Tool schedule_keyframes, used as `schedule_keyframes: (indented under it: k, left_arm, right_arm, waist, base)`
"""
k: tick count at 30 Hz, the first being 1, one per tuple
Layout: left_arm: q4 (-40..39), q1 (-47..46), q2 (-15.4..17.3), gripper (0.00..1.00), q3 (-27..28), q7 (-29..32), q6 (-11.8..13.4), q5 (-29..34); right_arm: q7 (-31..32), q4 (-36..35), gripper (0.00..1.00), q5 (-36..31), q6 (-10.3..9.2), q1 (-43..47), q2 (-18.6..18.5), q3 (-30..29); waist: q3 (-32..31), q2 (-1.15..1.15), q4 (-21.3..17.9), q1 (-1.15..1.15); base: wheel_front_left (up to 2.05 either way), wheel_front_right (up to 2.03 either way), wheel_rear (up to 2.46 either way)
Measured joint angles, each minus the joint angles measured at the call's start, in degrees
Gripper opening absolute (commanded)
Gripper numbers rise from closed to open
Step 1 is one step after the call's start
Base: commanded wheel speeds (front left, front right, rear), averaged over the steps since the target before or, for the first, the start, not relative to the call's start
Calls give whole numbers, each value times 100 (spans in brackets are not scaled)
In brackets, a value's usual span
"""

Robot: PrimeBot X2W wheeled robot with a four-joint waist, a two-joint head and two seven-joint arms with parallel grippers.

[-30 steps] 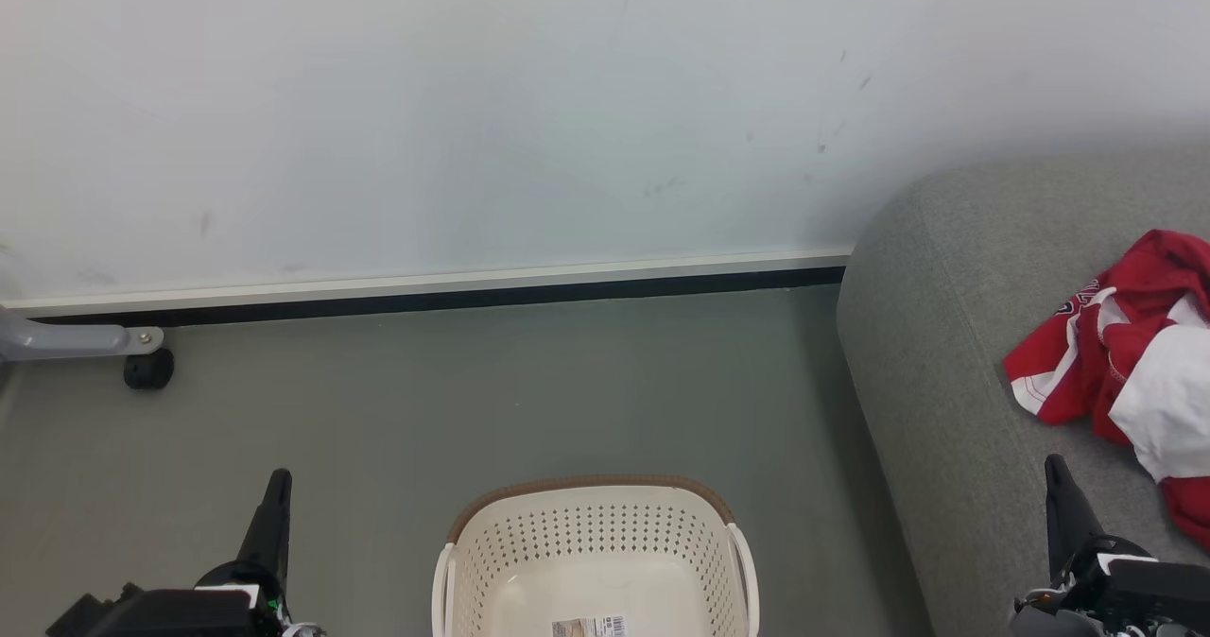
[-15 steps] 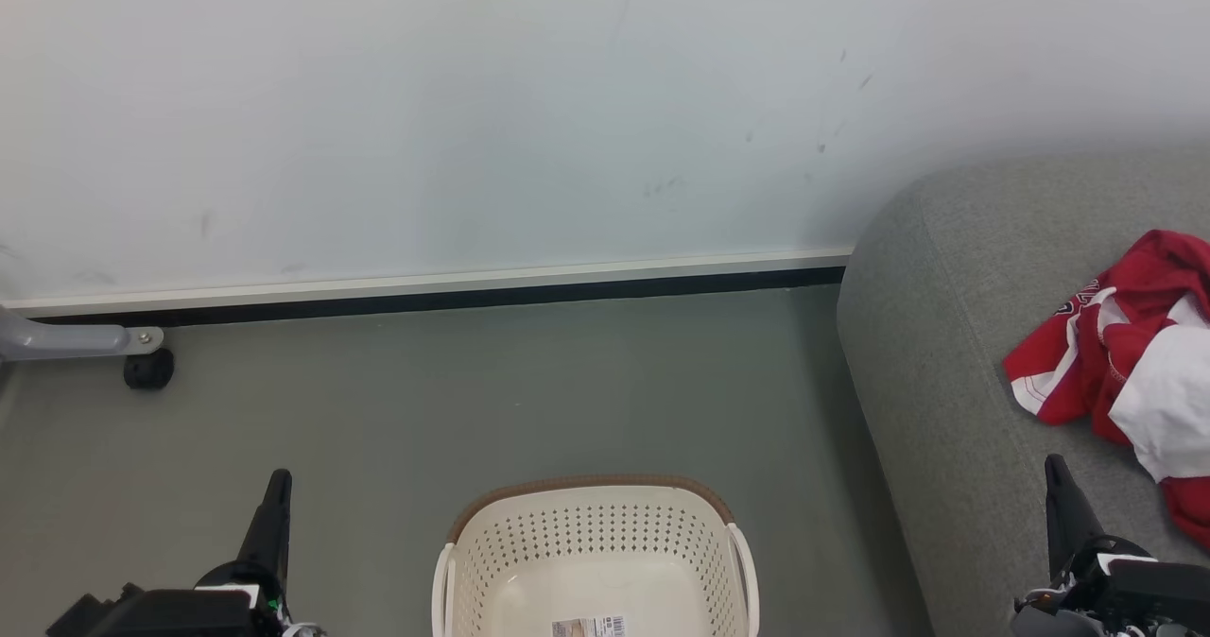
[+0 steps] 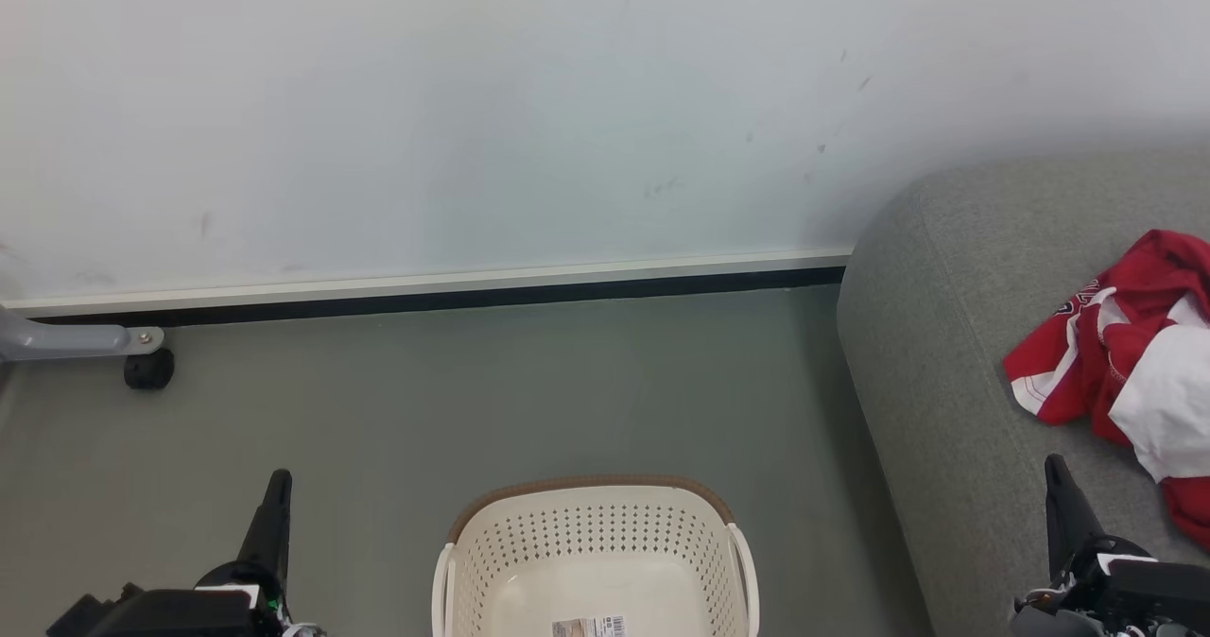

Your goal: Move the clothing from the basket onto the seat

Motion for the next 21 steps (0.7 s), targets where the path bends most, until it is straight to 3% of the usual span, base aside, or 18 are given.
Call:
schedule_keyframes:
  k: [21]
  left_arm:
    - [5, 0, -1, 0, 0, 0, -1, 0]
  right_arm:
    - [0, 0, 0, 0, 0, 0, 0, 0]
  waist:
    - [0, 0, 0, 0]
  base:
    - [0, 0, 0]
